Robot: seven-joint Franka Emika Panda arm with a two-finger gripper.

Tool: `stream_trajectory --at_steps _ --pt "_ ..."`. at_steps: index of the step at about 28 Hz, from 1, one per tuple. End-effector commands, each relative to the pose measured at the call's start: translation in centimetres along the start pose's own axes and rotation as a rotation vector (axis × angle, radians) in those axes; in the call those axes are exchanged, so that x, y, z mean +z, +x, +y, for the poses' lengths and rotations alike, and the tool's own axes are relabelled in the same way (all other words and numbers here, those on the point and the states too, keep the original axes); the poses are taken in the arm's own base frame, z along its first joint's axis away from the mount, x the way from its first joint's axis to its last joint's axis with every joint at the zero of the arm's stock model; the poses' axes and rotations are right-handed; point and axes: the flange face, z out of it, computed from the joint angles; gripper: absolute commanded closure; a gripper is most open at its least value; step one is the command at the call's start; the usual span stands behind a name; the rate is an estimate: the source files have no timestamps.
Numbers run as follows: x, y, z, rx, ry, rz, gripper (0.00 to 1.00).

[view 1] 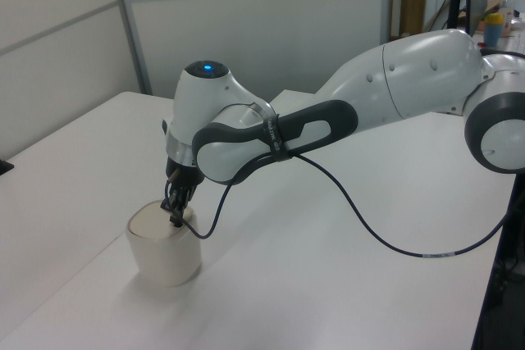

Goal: Open the trash can
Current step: 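Press down on the dark button on the lid with the gripper fingers, then lift the gripper up away from the trash can as the lid pops open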

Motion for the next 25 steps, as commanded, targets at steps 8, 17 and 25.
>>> stream_trajectory --at_steps 8,17,25 --pt "0.6 -0.1 -0.4 0.018 -0.003 0.001 1.0" --pt "-6.2 0.5 0.1 0.06 0.005 0.031 1.0" --pt "-13.8 0.0 1.3 0.092 0.015 0.029 1.0"
